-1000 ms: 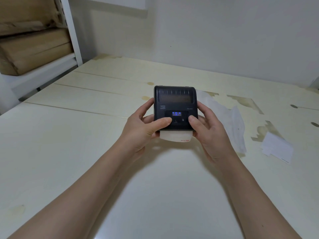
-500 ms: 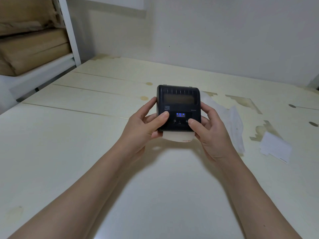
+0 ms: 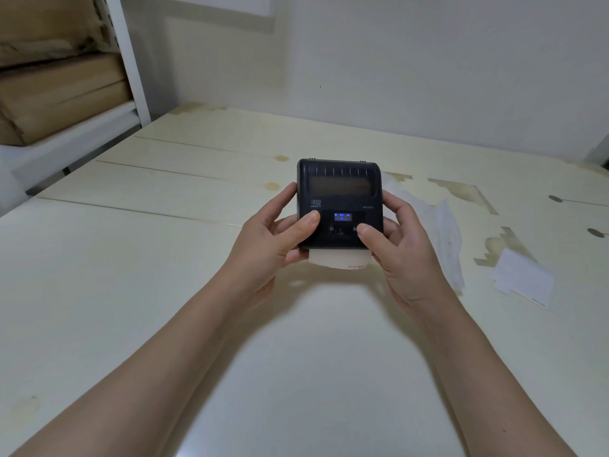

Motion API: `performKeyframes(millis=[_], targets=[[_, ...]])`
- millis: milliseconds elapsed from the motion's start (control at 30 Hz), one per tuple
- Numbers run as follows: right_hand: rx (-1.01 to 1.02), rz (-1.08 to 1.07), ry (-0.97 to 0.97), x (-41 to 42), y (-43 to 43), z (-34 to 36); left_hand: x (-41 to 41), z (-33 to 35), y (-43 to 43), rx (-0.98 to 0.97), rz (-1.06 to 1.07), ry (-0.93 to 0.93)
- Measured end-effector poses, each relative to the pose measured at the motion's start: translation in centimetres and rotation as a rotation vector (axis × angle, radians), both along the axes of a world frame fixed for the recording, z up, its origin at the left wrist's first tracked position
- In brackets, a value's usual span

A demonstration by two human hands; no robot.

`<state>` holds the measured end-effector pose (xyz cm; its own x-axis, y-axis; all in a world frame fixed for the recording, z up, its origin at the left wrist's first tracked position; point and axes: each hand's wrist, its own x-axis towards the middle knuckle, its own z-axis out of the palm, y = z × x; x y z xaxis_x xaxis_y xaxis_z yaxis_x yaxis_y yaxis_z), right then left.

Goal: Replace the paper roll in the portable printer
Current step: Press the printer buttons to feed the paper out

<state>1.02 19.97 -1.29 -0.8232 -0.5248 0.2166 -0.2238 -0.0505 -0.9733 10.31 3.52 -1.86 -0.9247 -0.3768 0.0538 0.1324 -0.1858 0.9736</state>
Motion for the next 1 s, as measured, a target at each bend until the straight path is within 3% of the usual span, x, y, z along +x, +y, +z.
performKeyframes(millis=[833,1000], targets=[[0.037,0.04,0.04,-0.09,-0.28,0.27,-0.28,0.14,-0.52,0.124,0.06,0.043],[0.05,-0.039,-0.038,-0.14,-0.36,0.49,-0.34,0.16,-0.79,0.153,0.089,0.046]])
